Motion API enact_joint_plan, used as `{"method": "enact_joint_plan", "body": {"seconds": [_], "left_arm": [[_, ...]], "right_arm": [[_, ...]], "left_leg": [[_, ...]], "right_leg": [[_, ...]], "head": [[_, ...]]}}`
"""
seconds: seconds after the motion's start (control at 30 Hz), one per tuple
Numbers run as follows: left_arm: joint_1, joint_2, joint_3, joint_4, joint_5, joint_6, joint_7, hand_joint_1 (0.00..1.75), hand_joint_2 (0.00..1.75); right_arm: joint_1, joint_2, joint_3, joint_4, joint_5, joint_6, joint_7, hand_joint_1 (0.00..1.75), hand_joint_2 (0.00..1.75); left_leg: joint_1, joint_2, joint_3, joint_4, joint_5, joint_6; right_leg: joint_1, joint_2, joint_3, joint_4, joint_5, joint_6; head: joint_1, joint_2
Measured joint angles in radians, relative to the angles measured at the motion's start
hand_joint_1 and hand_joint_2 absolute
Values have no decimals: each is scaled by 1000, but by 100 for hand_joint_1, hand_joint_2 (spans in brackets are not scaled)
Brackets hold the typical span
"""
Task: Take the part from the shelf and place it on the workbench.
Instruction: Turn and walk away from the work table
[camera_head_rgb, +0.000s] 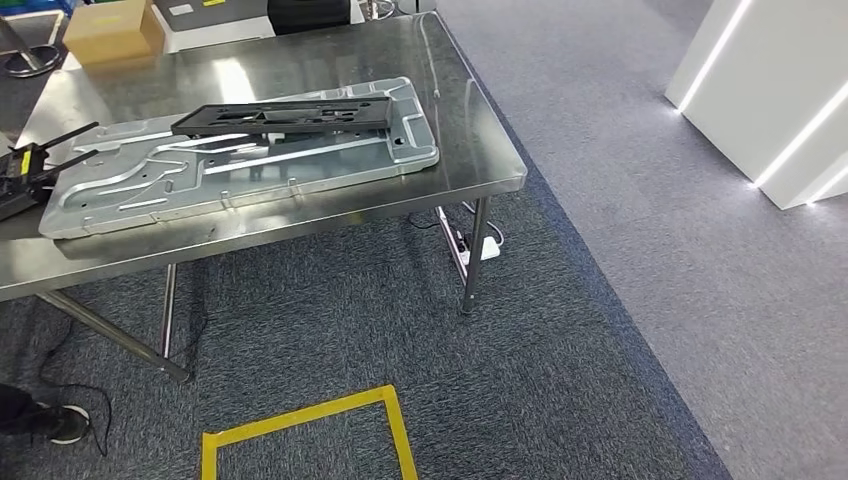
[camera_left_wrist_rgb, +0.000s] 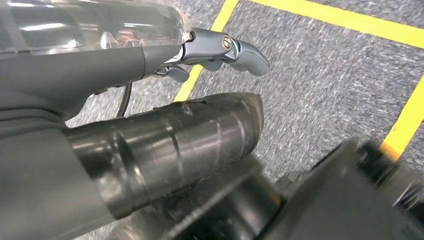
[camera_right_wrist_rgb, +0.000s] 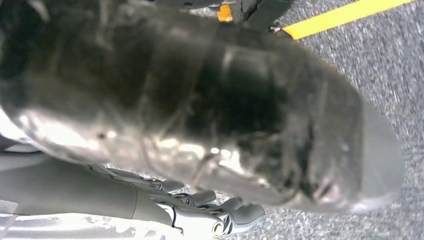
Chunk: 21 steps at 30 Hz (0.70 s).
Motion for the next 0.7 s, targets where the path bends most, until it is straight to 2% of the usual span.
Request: {"method": "enact_joint_plan", "body": {"seconds": [0.07,0.1,0.13,0.17,0.2,0.27,0.33,0.37,0.4,0.43,0.47,0.53,0.6,0.63,0.7], "left_arm": [[1,1,0,0,0,0,0,0,0],[1,2,0,0,0,0,0,0,0],[0,2,0,0,1,0,1,0,0],[-1,2,0,0,1,0,1,0,0],[-2,2,0,0,1,0,2,0,0],[-3,2,0,0,1,0,2,0,0],[-1,1,0,0,2,0,3,0,0],[0,2,0,0,2,0,4,0,0],[1,2,1,0,2,0,6,0,0],[1,2,1,0,2,0,7,0,0],[0,2,1,0,2,0,7,0,0],[-1,1,1,0,2,0,9,0,0],[-2,0,1,0,2,0,10,0,0],[-3,0,1,0,2,1,11,0,0],[-6,0,1,0,3,1,13,0,0]], "right_arm": [[-3,1,0,0,2,1,0,0,0],[-4,2,0,1,4,2,0,0,0],[-4,2,0,1,5,2,0,0,0],[-3,2,0,1,7,3,1,0,0],[-2,2,0,1,9,3,1,0,0],[-1,2,0,1,11,3,2,0,0],[-2,1,0,1,11,3,4,0,0],[-3,1,0,1,12,3,5,0,0],[-2,1,0,1,13,3,7,0,0],[-1,1,0,2,13,3,9,0,0],[0,1,0,2,14,3,11,0,0],[0,1,0,2,14,3,12,0,0],[-3,0,0,1,16,3,12,0,0],[-3,0,0,1,17,3,12,0,0],[-2,0,0,2,20,3,13,0,0]], "left_leg": [[0,-42,56,-117,39,10],[-2,-55,67,-141,42,12],[-3,-55,69,-146,41,14],[-3,-44,70,-150,44,17],[-2,-32,72,-157,49,23],[2,-7,75,-173,60,37],[-1,19,73,-176,63,45],[-3,34,71,-174,62,47],[-5,48,69,-173,61,48],[-7,62,68,-171,60,49],[-9,72,68,-170,58,49],[-13,92,72,-168,55,46],[-17,108,76,-165,50,38],[-17,116,77,-165,49,34],[-17,124,80,-162,44,23]], "right_leg": [[0,21,-4,1,4,8],[-2,31,-7,1,6,14],[-4,41,-11,0,10,22],[-4,51,-13,-3,14,29],[-4,50,-15,-2,13,35],[1,9,-36,40,-18,42],[1,-41,-90,156,-85,45],[1,-50,-118,217,-111,47],[1,-55,-134,256,-122,49],[1,-58,-131,257,-113,49],[1,-63,-111,226,-91,47],[7,-99,-29,86,-33,35],[16,-130,22,-9,-6,22],[19,-132,24,-19,-6,18],[15,-112,22,-25,2,11]], "head": [[0,0],[0,0],[0,0],[0,0],[0,0],[4,0],[7,0],[7,0],[7,0],[7,0],[7,0],[7,0],[6,0],[6,0],[7,0]]}}
